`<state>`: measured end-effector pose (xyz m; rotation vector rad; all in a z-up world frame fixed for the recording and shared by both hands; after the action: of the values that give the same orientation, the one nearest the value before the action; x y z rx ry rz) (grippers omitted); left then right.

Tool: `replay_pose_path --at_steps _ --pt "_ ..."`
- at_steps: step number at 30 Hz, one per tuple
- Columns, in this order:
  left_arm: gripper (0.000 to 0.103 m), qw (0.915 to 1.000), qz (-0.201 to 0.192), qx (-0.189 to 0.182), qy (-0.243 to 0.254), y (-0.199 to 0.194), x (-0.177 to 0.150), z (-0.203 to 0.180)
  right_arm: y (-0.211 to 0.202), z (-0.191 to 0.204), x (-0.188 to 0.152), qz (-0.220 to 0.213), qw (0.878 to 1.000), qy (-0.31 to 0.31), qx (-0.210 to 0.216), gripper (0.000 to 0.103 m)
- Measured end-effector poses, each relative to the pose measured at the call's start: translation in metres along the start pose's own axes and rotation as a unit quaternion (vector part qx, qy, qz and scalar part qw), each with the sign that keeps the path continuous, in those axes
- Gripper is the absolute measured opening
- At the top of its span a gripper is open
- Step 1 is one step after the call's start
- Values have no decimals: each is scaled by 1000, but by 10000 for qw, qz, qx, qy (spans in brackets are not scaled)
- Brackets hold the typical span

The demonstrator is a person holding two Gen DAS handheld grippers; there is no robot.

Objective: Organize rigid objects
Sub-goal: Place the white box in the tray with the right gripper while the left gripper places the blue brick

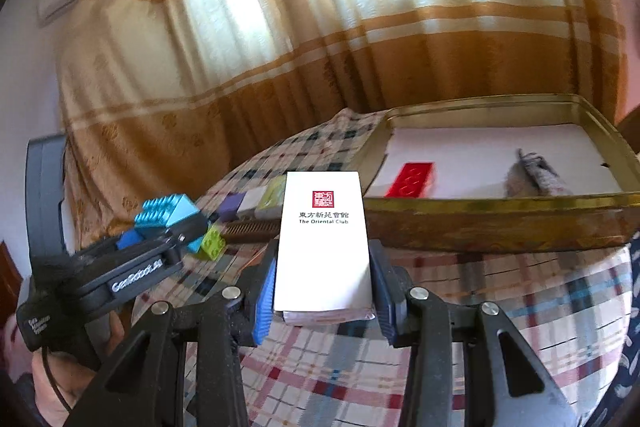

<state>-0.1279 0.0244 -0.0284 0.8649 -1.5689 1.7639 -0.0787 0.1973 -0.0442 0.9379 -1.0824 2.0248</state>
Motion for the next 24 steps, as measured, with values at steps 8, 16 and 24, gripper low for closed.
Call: replay_pose_path --at_steps 8,16,24 --pt "64 9990 -66 -437 104 -11 13 -32 -45 -29 27 -598 9965 43 -580 44" --pt "64 9952 -238 -891 314 -18 33 -82 -85 -79 60 -1083 9828 20 -1493 44" --pt "64 9886 -174 -1407 511 -9 45 -147 -90 -121 81 -1130 9702 175 -2135 44"
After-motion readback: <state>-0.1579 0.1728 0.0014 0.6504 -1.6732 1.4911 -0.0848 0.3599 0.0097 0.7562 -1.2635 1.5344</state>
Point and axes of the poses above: each gripper's, at about its wrist camera, not at the fingertips, and y roughly the way its jaws point, z to its left, x to its top, the point moved 4 cm from there along y, roughly the way its jaws point, and after that the axes turned 11 degrees about x, right-handed, at the moved point
